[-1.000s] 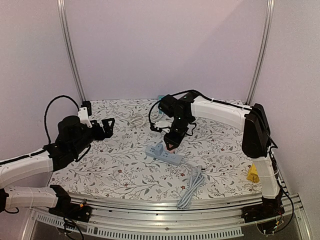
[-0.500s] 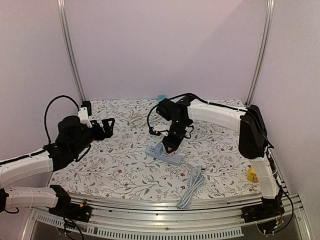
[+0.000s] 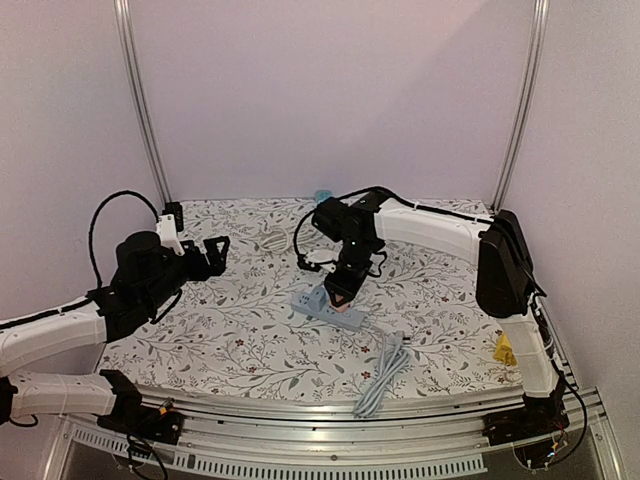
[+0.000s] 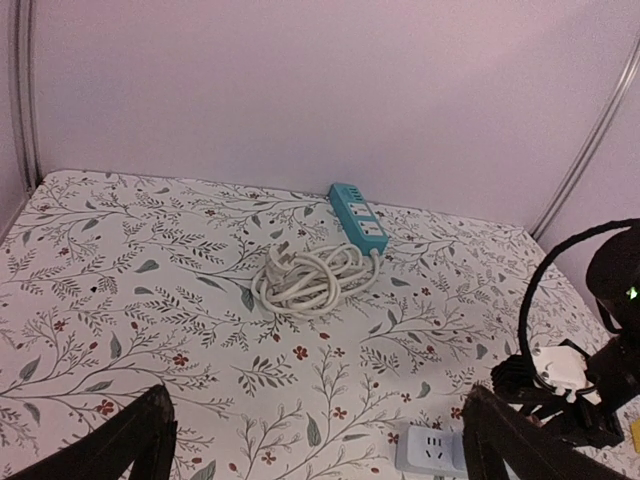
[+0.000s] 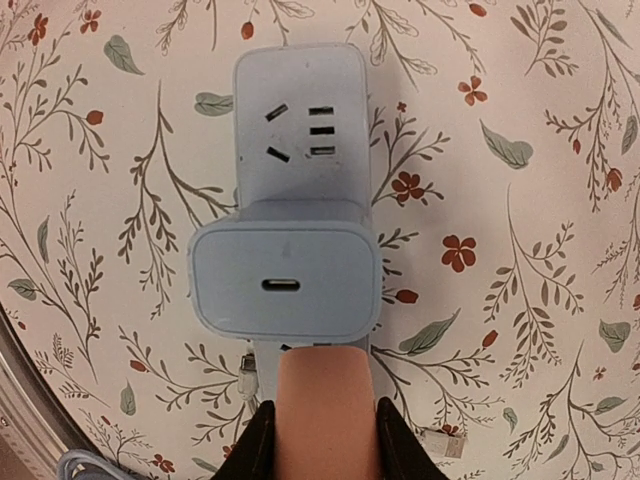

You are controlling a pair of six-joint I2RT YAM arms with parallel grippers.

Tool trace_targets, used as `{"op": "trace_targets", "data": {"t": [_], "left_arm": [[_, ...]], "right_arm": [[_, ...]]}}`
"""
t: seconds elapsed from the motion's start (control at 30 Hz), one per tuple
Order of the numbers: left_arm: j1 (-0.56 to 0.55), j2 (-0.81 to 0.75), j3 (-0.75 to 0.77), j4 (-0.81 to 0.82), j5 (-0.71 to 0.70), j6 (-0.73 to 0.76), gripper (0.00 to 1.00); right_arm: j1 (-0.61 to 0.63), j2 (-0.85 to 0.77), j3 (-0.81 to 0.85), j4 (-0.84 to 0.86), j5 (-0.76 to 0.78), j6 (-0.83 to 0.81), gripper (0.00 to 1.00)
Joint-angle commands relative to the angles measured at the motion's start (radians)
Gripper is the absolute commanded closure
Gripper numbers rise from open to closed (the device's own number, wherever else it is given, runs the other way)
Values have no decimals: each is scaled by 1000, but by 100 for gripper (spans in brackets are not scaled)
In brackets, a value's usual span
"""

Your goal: Insert the plug

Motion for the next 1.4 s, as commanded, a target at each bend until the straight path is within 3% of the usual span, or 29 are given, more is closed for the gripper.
{"op": "trace_targets", "data": {"t": [0.0,0.77,1.03,1.37], "left_arm": [[15,3,-14,-4,-10,7,1],[15,-1,-14,-3,-9,8,0],[14,0,-15,-3,-14,9,0],[15,0,-15,-3,-17,9,1]], "right_arm": [[4,37,21,20,0,-8,100],[4,56,26,96,82,-25,100],[10,64,14,34,49,-1,100],[34,-19,-93,53,48,42,100]]}}
